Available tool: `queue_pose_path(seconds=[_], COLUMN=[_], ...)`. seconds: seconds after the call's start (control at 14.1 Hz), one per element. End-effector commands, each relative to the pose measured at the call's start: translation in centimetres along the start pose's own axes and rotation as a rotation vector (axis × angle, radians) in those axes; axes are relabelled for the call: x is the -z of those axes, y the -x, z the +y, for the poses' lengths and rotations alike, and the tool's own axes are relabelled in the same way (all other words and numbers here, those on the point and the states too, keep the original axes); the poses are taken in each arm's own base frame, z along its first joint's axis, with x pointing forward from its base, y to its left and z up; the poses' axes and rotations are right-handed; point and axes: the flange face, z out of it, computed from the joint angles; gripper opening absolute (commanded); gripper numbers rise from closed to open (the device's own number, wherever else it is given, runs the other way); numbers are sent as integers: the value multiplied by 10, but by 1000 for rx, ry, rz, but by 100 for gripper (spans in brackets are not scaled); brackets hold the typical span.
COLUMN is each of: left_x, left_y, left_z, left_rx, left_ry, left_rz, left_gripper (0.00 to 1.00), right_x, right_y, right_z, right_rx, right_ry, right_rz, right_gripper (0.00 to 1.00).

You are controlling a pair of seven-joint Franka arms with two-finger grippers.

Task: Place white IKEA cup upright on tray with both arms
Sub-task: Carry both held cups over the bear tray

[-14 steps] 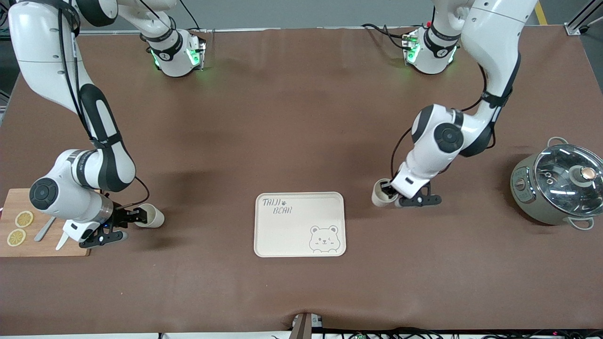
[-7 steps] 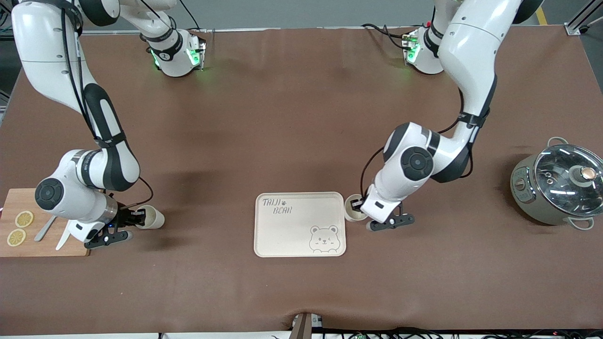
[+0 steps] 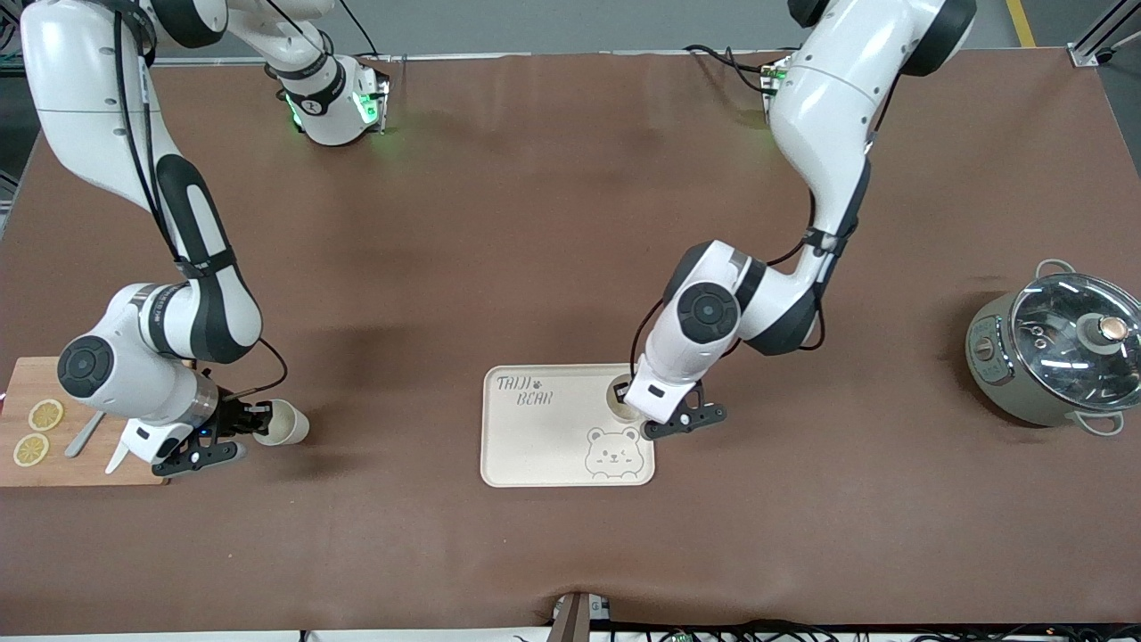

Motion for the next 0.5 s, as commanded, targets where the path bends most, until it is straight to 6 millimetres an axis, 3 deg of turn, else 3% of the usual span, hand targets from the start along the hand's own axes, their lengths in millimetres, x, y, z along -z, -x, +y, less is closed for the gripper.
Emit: queue_pose_path(seconds=[0.0,0.14,0.21,0.43], left_x=[-18,-32,-34,-38], left_y=[1,4,10,11], left_z=[8,7,11,11], left_rx=[3,13,12,14], left_ry=[-35,-44,-43,-48], left_rz=[14,5,6,2], left_gripper=[0,0,0,0], right_x=[53,87,100,114], right_y=[-21,-40,-49,-59], right_z=[-29,-64,-91,-168], right_rx=[-43,-114,-146,-261], right_ry=[-62,-85,-85,-86], right_rz=[-25,-51,-53,-62], right_gripper=[0,0,0,0])
